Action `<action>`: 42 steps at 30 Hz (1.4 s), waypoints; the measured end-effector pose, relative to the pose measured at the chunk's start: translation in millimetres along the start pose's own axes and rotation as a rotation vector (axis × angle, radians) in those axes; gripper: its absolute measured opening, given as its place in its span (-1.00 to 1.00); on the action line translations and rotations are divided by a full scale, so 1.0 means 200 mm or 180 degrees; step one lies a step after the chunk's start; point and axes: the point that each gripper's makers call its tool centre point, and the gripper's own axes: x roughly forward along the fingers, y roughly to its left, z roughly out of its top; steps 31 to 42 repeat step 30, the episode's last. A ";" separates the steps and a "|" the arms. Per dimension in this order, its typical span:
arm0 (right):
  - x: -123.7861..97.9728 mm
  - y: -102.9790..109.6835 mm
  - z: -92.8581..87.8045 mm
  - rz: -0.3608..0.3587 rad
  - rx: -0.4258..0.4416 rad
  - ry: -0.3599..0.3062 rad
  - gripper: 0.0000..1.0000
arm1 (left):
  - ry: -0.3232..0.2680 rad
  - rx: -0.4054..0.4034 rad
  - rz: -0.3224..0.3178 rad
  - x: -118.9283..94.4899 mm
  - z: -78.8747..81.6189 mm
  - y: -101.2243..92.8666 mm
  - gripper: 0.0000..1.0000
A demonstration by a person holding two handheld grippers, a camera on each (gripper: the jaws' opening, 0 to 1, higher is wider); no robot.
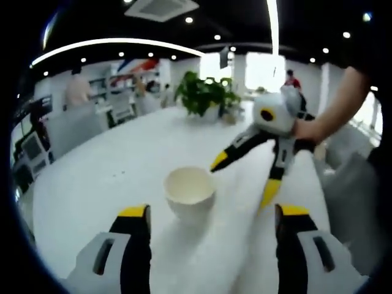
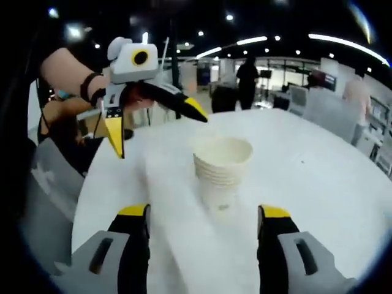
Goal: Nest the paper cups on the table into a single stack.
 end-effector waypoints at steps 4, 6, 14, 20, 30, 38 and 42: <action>-0.10 0.07 0.01 -0.0067 0.0038 -0.0020 0.52 | -0.0087 -0.0098 0.0119 -0.10 0.00 -0.06 0.76; -0.15 0.11 0.01 -0.0114 0.0069 -0.0025 0.60 | -0.0142 -0.0187 0.0203 -0.16 0.00 -0.09 0.82; -0.37 0.29 0.00 -0.0341 0.0152 -0.0060 1.00 | -0.0240 -0.0250 0.0426 -0.38 -0.02 -0.26 0.99; -0.50 0.37 -0.04 -0.0607 0.0234 -0.0049 1.00 | -0.0151 -0.0226 0.0768 -0.54 -0.11 -0.28 0.99; -0.62 0.45 -0.06 -0.0829 0.0280 0.0000 1.00 | -0.0262 -0.0264 0.0812 -0.61 -0.10 -0.35 0.99; -0.62 0.45 -0.06 -0.0829 0.0280 0.0000 1.00 | -0.0262 -0.0264 0.0812 -0.61 -0.10 -0.35 0.99; -0.62 0.45 -0.06 -0.0829 0.0280 0.0000 1.00 | -0.0262 -0.0264 0.0812 -0.61 -0.10 -0.35 0.99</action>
